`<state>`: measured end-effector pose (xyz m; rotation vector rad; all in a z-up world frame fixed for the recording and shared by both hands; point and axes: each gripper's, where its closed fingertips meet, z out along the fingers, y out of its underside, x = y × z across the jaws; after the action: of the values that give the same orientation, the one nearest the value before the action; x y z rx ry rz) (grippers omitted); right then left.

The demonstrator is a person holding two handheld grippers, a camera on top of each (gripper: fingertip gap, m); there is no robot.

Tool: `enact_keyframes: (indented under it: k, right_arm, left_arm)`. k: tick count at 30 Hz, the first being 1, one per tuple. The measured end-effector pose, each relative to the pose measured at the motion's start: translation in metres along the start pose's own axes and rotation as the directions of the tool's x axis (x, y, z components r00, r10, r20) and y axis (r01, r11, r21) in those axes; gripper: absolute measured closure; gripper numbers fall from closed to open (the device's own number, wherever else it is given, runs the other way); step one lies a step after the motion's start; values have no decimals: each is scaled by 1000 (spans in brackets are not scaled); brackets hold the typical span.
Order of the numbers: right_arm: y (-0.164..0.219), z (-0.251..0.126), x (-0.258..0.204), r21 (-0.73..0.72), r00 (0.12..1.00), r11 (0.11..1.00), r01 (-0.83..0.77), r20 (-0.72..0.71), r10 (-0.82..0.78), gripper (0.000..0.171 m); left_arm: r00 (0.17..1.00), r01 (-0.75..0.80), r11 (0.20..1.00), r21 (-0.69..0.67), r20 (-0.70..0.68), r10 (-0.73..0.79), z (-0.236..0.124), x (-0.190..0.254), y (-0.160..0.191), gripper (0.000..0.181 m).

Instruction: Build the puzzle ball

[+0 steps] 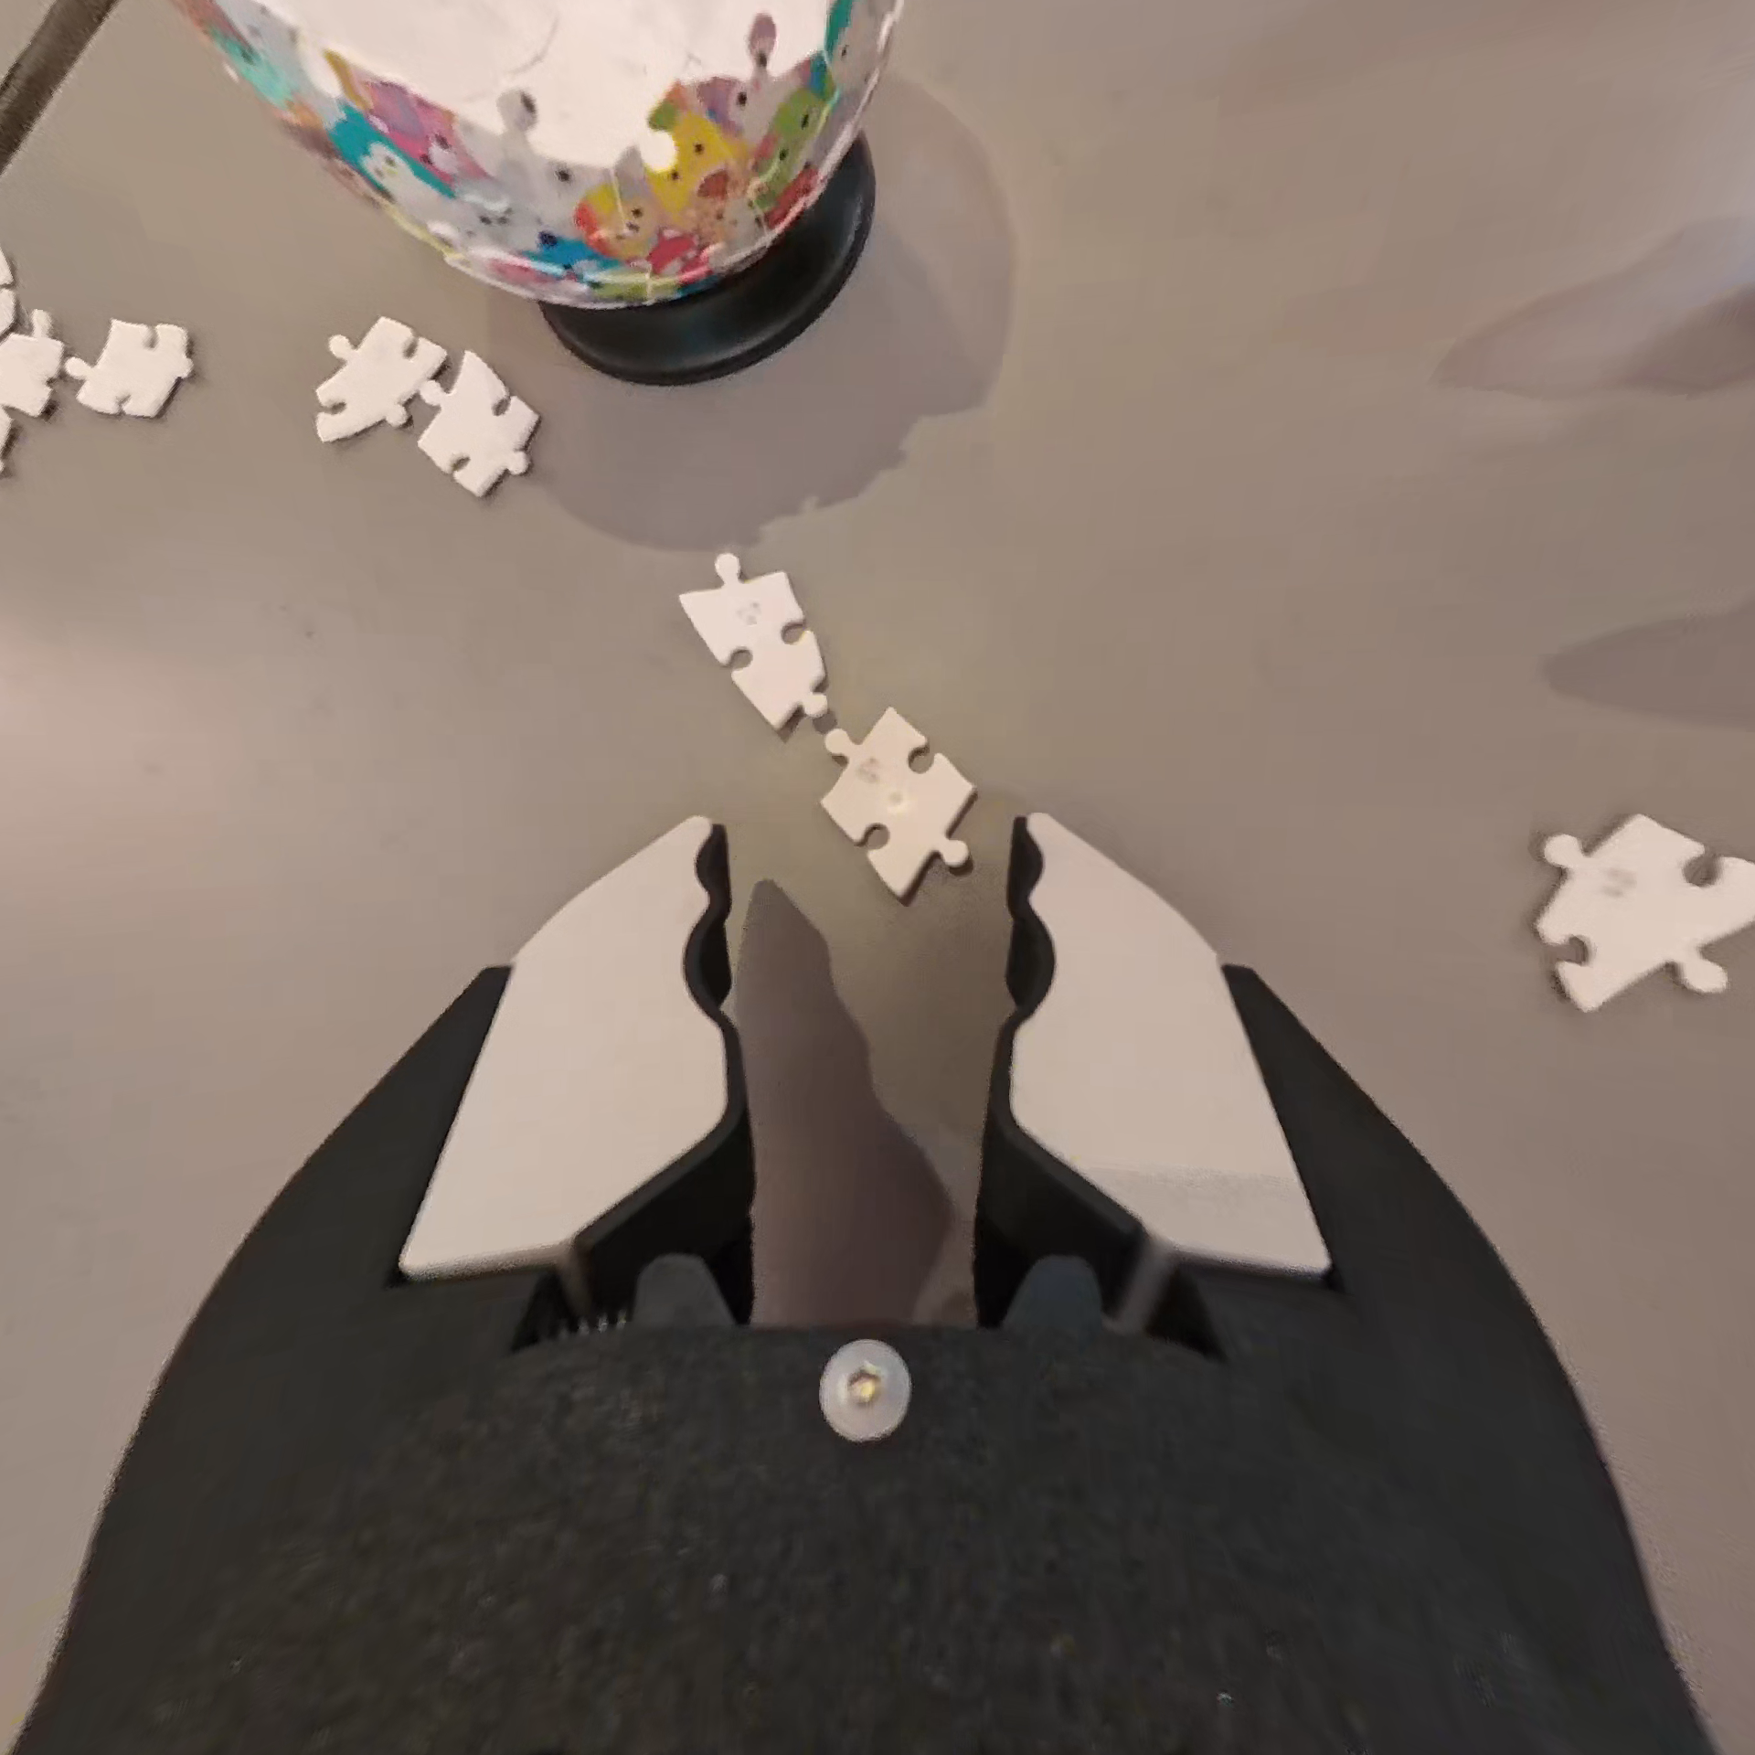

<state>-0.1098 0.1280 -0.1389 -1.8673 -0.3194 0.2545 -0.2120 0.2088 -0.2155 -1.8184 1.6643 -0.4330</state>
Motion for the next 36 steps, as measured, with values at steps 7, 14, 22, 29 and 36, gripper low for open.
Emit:
enact_keyframes:
  k: [7,14,22,29,36]
  right_arm:
    - [1,-1,1,-1,999,999,-36,12,36,112]
    - [5,0,4,-10,998,998,-56,14,56,112]
    - [7,1,10,-25,1000,1000,3,-30,-4,112]
    - [11,8,34,-54,986,995,90,-136,-96,108]
    - [18,25,65,-72,961,993,90,-254,-105,100]
  left_arm:
    - [995,98,995,16,7,-98,16,-8,-11,125]
    - [985,170,982,78,-48,-166,16,-15,-16,124]
    - [982,158,983,97,-116,-147,3,-20,-6,128]
    - [975,216,950,227,-92,-200,-52,-42,-4,127]
    - [950,312,916,253,-103,-296,-59,-64,19,116]
